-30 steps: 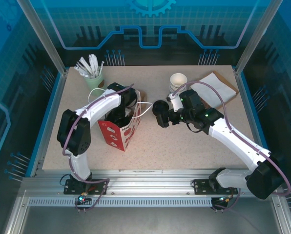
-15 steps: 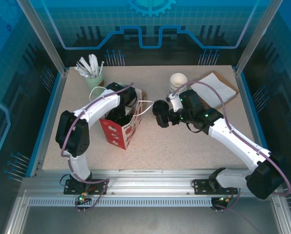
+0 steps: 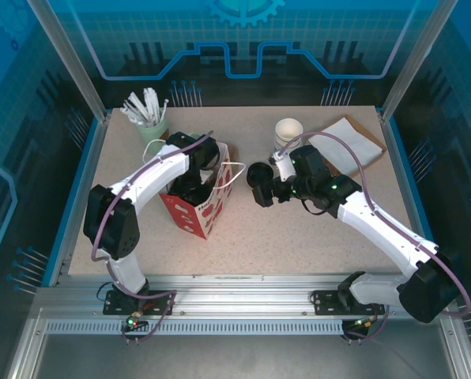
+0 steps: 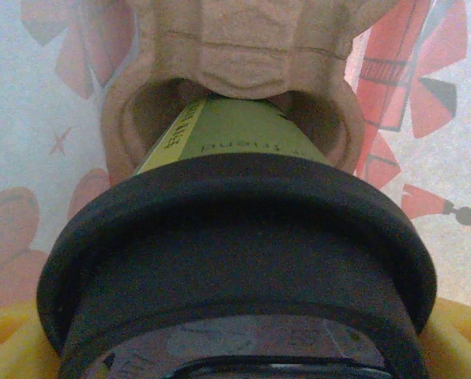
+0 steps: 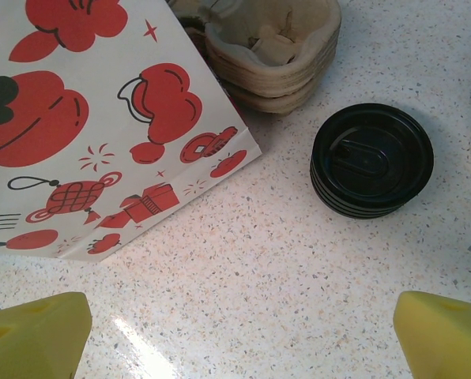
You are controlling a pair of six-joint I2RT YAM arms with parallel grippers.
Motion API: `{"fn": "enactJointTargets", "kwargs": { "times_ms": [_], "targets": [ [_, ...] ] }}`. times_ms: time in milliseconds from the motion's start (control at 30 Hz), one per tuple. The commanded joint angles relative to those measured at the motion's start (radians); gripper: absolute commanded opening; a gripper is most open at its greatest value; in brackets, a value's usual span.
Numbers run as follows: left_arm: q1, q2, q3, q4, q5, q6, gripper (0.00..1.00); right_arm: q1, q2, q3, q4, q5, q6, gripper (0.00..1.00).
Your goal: Pack the takeout coffee
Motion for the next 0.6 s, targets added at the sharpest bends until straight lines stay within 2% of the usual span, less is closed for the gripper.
{"fn": "enactJointTargets", "kwargs": {
  "times_ms": [0,333,567],
  "targets": [
    [0.006,-0.035,0.036,-0.036,0.011,0.025,0.84,0.022,0.01,0.037,-0.014,0.008,-0.017,1.0],
    [0.007,-0.031,0.044,-0.045,0.012,0.039,0.85,0.033,0.03,0.055,-0.014,0.002,-0.013,1.0],
    [0.004,-0.048,0.035,-0.023,0.035,0.04,0.86,0.027,0.028,0.078,0.033,-0.054,0.041,1.0]
  ]
}}
